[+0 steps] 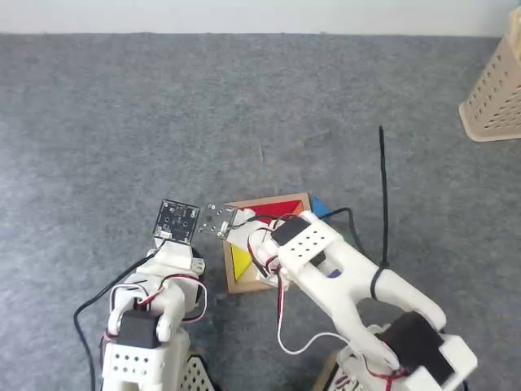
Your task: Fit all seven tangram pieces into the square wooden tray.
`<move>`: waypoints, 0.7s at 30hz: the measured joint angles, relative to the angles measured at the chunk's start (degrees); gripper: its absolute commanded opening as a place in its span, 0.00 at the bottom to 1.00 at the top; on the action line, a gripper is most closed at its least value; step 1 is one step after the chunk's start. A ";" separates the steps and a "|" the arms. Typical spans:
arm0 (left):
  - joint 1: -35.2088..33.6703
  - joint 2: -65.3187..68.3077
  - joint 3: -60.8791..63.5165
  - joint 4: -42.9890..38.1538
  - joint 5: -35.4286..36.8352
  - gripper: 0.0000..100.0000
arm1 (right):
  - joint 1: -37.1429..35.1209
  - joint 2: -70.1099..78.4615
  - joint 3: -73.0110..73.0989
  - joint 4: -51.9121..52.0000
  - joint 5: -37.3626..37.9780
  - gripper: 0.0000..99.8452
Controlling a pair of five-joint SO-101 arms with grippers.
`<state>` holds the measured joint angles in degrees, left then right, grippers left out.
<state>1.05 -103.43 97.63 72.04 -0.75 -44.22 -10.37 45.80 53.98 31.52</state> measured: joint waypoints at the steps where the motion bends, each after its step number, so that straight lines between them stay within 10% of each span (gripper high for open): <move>1: 0.00 0.00 0.00 0.00 0.00 0.01 | 0.00 0.35 0.00 -0.44 0.00 0.26; 21: 0.00 0.00 0.00 0.00 0.00 0.01 | -0.09 1.67 -0.18 -2.02 3.08 0.06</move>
<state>1.05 -103.43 97.63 72.04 -0.75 -44.31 -8.70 45.63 51.96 34.59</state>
